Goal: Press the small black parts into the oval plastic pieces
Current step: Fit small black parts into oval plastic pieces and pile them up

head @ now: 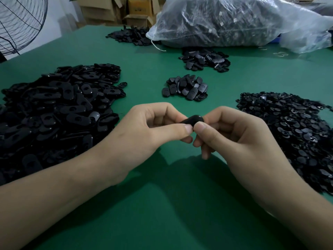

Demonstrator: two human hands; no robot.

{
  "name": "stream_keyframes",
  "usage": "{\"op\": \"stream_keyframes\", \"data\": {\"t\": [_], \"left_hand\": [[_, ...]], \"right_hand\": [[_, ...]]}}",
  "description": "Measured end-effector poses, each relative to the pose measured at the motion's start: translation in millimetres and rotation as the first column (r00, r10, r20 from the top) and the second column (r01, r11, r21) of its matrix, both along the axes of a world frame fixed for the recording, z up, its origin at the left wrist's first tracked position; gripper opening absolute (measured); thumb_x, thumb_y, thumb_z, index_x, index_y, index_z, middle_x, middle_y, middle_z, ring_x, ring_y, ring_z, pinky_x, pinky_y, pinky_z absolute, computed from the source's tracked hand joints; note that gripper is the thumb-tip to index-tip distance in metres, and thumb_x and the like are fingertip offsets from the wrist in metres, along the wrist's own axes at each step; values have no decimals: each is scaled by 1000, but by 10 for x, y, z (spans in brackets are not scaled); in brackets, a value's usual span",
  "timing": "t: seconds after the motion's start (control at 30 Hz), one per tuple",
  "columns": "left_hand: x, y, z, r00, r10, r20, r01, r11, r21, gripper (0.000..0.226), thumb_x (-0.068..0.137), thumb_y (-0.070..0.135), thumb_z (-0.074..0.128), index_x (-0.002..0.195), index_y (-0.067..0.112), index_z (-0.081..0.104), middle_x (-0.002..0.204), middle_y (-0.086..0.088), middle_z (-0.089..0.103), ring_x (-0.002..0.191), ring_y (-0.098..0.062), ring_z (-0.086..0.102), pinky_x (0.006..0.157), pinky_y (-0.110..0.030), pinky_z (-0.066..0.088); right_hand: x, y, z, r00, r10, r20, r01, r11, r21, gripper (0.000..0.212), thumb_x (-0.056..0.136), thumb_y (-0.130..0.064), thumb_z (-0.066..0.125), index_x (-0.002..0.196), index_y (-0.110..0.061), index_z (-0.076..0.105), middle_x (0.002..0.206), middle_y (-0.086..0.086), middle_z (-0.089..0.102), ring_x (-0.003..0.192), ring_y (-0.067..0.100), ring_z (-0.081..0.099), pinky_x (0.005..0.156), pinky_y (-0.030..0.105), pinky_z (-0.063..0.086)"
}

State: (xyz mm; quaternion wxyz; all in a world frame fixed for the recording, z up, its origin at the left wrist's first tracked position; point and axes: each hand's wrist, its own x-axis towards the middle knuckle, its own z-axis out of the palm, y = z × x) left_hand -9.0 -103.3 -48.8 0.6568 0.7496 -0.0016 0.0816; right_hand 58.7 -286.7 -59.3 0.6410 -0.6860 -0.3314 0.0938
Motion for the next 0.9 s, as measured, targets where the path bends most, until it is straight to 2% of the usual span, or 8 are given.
{"op": "stream_keyframes", "data": {"t": [0.17, 0.27, 0.33, 0.43, 0.53, 0.6, 0.73, 0.9], "left_hand": [[39, -54, 38, 999, 8, -36, -9, 1000, -10, 9, 87, 10, 75, 81, 13, 69, 78, -5, 76, 79, -13, 75, 74, -13, 49], [49, -39, 28, 994, -4, -108, 3, 1000, -10, 8, 81, 23, 76, 76, 24, 69, 83, -6, 77, 84, -15, 74, 79, -33, 38], [54, -31, 8, 991, -18, -129, 16, 1000, -12, 5, 79, 27, 74, 77, 26, 70, 85, -5, 78, 87, -15, 75, 80, -35, 37], [87, 14, 62, 1000, -14, 11, 12, 982, 191, 12, 83, 28, 74, 95, 28, 74, 84, 2, 77, 79, -7, 72, 72, -17, 49], [177, 96, 247, 976, -205, 74, 142, 856, 497, 49, 86, 30, 79, 132, 36, 63, 95, 5, 75, 91, -12, 73, 76, -34, 55], [258, 136, 346, 954, -295, 57, 202, 772, 603, 53, 83, 27, 83, 133, 32, 65, 97, 5, 75, 94, -17, 73, 78, -40, 55], [459, 212, 441, 936, -352, 1, 283, 755, 591, 49, 78, 26, 84, 125, 27, 71, 93, 3, 76, 88, -19, 75, 85, -35, 59], [978, 392, 330, 993, -72, 95, 2, 804, 594, 46, 74, 35, 89, 116, 30, 73, 98, 5, 77, 92, -10, 73, 83, -19, 55]], "right_hand": [[12, -10, 18, 999, -22, -38, 22, 1000, 15, 16, 91, -20, 69, 83, -6, 71, 70, 5, 73, 55, 15, 63, 59, 23, 52], [17, -11, 2, 998, -24, -54, 24, 1000, -5, 17, 91, -21, 70, 83, -6, 71, 71, 5, 73, 55, 16, 64, 60, 26, 53], [21, -11, -7, 998, -27, -65, 26, 1000, -9, 16, 93, -19, 69, 83, -6, 71, 71, 5, 74, 55, 15, 64, 60, 25, 52], [27, -10, -3, 990, -22, -140, 26, 999, 29, 18, 94, -19, 68, 85, -4, 72, 71, 6, 73, 56, 15, 62, 61, 23, 49], [44, -28, 18, 980, -22, -196, 34, 998, 55, 20, 96, -23, 65, 87, -6, 72, 71, 6, 71, 58, 16, 60, 64, 29, 48], [56, -42, 28, 975, -23, -219, 37, 998, 59, 20, 96, -24, 65, 83, -11, 72, 71, 5, 70, 59, 16, 58, 64, 27, 49], [72, -39, 40, 952, -31, -303, 57, 995, 76, 19, 95, -27, 65, 84, -14, 73, 71, 4, 68, 58, 12, 56, 62, 22, 49], [121, -62, 52, 932, -129, -339, 170, 981, 96, 18, 97, -26, 63, 98, -13, 76, 71, 4, 68, 58, 14, 55, 66, 27, 48]]}}
